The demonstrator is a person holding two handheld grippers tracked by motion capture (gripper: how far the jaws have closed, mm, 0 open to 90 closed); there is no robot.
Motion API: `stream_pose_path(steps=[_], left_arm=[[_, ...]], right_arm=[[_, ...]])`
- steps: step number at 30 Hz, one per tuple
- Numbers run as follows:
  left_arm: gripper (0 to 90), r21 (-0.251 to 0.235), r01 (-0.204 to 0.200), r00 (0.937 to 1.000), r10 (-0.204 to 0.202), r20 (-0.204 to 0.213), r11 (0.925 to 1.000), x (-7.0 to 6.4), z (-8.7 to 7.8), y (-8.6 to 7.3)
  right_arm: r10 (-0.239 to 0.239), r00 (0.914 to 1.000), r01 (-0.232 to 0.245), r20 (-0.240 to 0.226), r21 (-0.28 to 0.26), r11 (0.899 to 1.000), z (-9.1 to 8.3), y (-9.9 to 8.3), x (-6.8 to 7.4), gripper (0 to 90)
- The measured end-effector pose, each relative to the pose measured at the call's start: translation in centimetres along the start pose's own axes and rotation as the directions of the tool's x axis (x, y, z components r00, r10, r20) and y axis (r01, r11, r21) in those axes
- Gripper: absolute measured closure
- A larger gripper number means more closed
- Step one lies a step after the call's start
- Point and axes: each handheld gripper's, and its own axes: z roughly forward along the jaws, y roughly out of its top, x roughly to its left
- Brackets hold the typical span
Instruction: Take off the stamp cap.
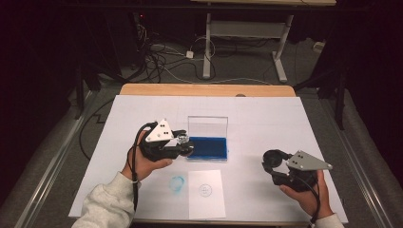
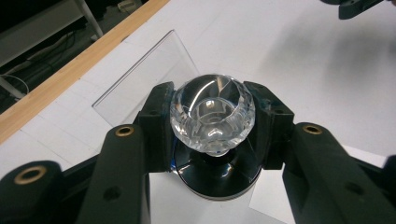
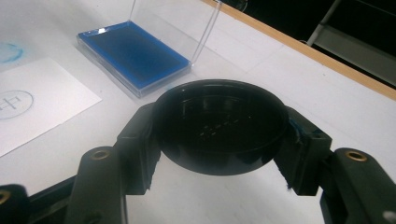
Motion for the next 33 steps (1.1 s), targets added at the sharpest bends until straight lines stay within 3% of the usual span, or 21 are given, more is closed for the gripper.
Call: stream_pose_path(steps=[5,17,33], left_arm=[[54.8,-0.004,-0.011,0.9998,0.011,0.016,0.9999,-0.2,0.3,0.9],[54.8,0.008,-0.048,0.9981,0.048,0.039,0.9988,-0.3,1.0,2.3],[54.8,0.027,-0.042,0.9980,0.040,0.048,0.9988,0.4,1.9,3.1]], right_arm=[[0.017,0.9998,-0.017,0.011,0.004,1.000,-0.6,-0.6,-0.6,38.6],[0.001,1.0000,-0.001,-0.008,0.023,1.000,-0.1,-0.5,-0.2,38.6],[-0.003,0.9996,0.004,-0.027,0.045,0.999,0.3,-0.7,0.0,38.6]])
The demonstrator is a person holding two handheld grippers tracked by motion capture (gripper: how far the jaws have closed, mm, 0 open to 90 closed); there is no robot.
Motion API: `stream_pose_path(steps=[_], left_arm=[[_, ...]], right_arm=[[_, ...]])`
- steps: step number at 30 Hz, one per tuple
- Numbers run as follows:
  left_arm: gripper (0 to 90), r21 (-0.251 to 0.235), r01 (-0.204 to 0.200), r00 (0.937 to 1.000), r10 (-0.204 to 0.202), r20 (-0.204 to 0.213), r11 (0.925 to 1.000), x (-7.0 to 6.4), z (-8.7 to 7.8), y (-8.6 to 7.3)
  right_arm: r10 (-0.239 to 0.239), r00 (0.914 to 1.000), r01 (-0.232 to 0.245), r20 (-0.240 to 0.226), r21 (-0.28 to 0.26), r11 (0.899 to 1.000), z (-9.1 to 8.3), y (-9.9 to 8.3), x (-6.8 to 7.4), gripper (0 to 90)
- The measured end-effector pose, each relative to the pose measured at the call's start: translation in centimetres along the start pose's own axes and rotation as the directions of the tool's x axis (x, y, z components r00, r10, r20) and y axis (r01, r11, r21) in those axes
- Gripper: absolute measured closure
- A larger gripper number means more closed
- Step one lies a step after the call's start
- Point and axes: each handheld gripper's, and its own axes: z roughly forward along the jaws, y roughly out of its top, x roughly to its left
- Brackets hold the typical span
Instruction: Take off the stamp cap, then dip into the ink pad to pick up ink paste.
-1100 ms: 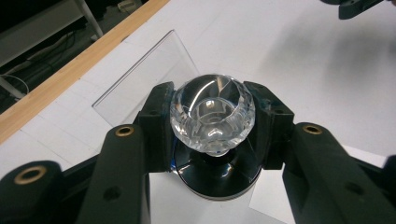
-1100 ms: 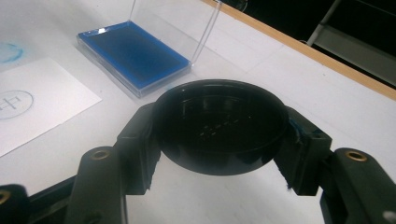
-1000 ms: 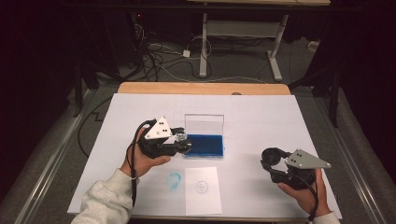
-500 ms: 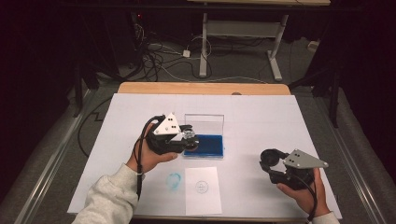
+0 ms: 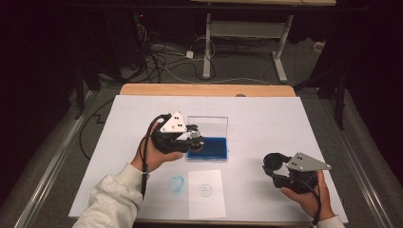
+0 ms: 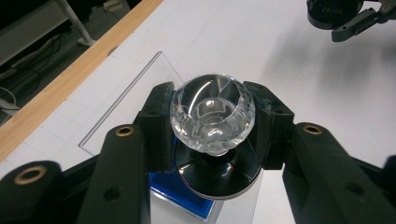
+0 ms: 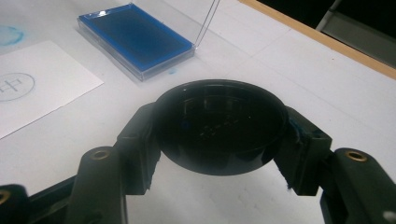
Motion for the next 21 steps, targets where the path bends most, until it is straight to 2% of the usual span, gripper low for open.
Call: stream_pose_path(steps=[10,13,16,21], left_arm=[[54.8,0.036,0.000,0.9999,-0.001,0.013,0.9994,0.5,1.6,0.5],[54.8,0.050,0.010,0.9998,-0.010,0.015,0.9987,0.9,2.1,0.5],[54.8,0.051,0.037,0.9991,-0.038,0.019,0.9980,1.4,2.7,0.2],[54.8,0.074,0.065,0.9975,-0.067,0.022,0.9951,1.7,4.4,-0.6]], right_arm=[[-0.013,0.9997,0.013,-0.020,0.014,1.000,0.3,0.0,0.3,38.6],[-0.008,0.9998,0.009,-0.017,0.020,1.000,0.5,-0.1,0.3,38.6],[-0.012,0.9997,0.013,-0.023,0.029,1.000,0.5,-0.2,0.3,38.6],[-0.018,0.9995,0.019,-0.026,0.042,0.999,0.7,-0.3,0.5,38.6]])
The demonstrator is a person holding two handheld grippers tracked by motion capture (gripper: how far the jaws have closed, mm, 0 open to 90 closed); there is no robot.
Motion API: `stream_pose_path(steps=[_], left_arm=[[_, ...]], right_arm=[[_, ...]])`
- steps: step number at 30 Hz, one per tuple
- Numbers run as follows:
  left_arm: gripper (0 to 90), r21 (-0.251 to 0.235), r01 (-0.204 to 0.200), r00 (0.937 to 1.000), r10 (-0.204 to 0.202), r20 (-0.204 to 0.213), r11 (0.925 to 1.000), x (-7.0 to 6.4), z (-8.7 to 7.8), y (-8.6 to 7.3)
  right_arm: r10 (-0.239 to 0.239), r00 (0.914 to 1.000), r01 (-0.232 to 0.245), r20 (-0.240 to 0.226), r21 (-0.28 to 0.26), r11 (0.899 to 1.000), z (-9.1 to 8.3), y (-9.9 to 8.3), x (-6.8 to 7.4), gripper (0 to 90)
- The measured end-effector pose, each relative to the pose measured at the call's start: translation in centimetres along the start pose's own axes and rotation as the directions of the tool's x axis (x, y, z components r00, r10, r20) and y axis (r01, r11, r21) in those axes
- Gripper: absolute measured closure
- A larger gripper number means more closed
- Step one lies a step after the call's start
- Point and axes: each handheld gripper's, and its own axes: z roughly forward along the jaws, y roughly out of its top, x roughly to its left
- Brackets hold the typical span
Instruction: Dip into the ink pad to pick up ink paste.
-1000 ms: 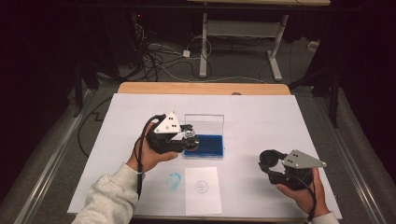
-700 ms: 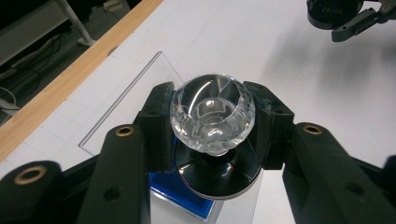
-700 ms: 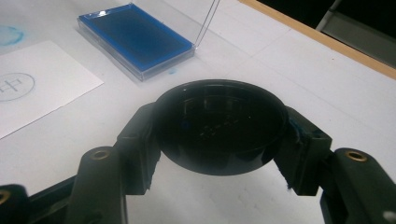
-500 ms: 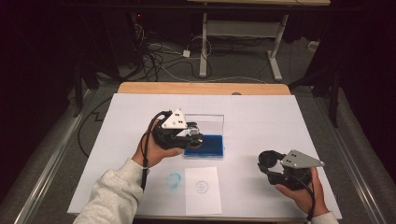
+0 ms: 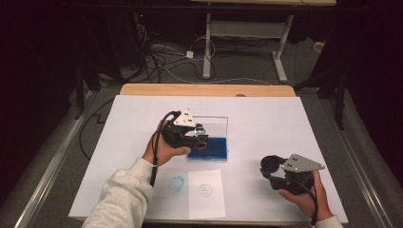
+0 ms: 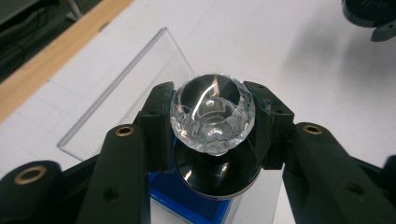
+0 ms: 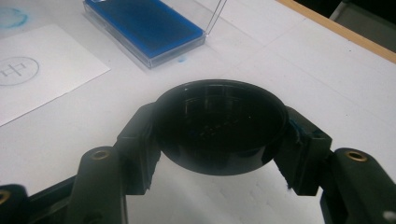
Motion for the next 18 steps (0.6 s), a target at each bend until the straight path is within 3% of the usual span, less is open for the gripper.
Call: stream_pose_path(steps=[7,18], left_arm=[[54.8,0.040,0.004,0.9999,-0.003,-0.012,0.9992,0.3,1.9,-1.1],[54.8,0.059,0.035,0.9993,-0.034,-0.013,0.9976,0.6,3.3,-2.3]], right_arm=[[-0.009,0.9999,0.009,0.008,0.010,1.000,-0.1,-0.2,0.1,38.6],[-0.009,0.9999,0.009,0.007,0.014,1.000,0.1,-0.2,0.3,38.6]])
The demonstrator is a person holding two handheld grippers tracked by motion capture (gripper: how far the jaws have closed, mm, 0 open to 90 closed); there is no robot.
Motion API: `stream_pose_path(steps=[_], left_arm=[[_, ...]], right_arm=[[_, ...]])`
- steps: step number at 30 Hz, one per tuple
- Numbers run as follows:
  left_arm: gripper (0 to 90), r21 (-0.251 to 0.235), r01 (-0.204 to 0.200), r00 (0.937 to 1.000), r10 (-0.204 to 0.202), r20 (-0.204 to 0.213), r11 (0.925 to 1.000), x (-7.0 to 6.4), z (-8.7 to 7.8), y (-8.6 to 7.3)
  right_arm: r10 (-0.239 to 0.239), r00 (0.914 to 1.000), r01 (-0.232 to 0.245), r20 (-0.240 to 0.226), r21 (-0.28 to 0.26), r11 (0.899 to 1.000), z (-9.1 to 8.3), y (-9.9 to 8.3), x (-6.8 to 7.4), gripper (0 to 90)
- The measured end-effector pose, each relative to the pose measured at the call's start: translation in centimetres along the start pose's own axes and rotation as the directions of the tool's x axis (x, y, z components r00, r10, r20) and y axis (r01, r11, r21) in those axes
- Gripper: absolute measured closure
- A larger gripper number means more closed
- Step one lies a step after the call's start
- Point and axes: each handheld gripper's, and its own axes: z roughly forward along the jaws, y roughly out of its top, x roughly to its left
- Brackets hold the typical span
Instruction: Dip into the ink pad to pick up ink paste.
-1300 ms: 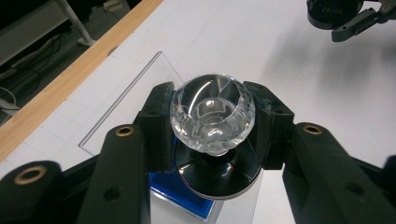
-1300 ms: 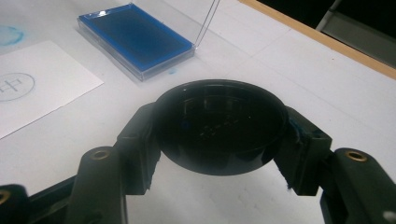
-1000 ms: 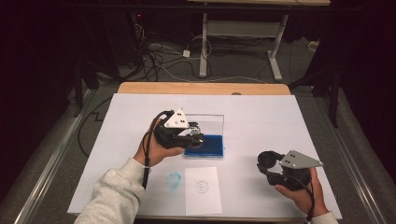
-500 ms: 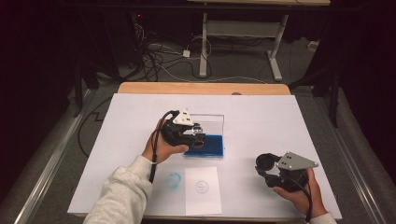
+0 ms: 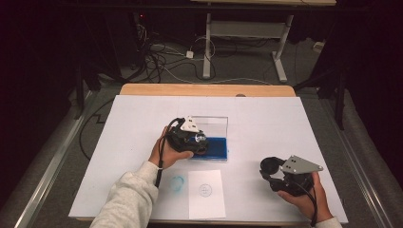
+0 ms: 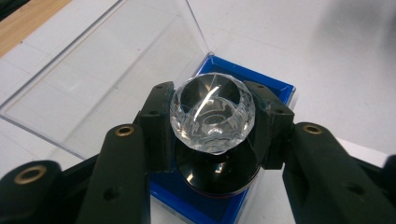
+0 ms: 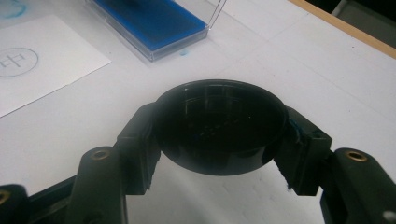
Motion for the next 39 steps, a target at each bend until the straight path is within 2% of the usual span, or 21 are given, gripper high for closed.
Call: stream_pose_path(steps=[4,6,13,21,26,30,33,37,39], left_arm=[[54.8,-0.004,0.016,0.9998,-0.016,-0.012,0.9999,0.3,0.2,-0.5],[54.8,-0.011,0.028,0.9996,-0.028,-0.005,0.9995,0.4,0.3,-0.7],[54.8,0.002,0.016,0.9996,-0.016,-0.022,0.9999,0.4,0.9,-0.9],[54.8,-0.013,0.017,0.9998,-0.017,-0.010,0.9998,0.6,1.2,-1.1],[54.8,-0.008,0.000,1.0000,0.000,-0.005,1.0000,0.5,1.1,-1.4],[54.7,0.003,-0.022,0.9994,0.022,-0.026,0.9998,0.1,1.0,-1.5],[54.8,-0.009,-0.011,0.9998,0.011,-0.016,0.9999,0.2,1.0,-1.6],[54.8,0.007,-0.025,0.9993,0.025,-0.028,0.9997,0.0,1.0,-1.4],[54.8,0.004,-0.015,0.9997,0.015,-0.021,0.9999,0.2,1.0,-1.4]], right_arm=[[-0.008,1.0000,0.008,-0.003,0.002,1.000,0.0,0.0,0.0,38.6],[-0.003,1.0000,0.003,-0.003,0.004,1.000,0.1,-0.1,0.0,38.6],[-0.004,1.0000,0.004,-0.004,0.006,1.000,0.1,-0.1,0.0,38.6],[-0.007,0.9999,0.007,-0.015,0.015,1.000,0.2,-0.2,0.1,38.6],[-0.014,0.9999,0.014,-0.009,0.011,1.000,0.1,-0.1,0.1,38.6],[-0.012,0.9999,0.013,-0.009,0.015,1.000,0.1,-0.1,0.2,38.6],[-0.014,0.9998,0.014,-0.014,0.024,1.000,0.3,-0.2,0.3,38.5],[-0.019,0.9998,0.019,-0.012,0.022,1.000,0.2,-0.1,0.5,38.5],[-0.016,0.9998,0.017,-0.009,0.021,1.000,0.2,-0.1,0.3,38.5]])
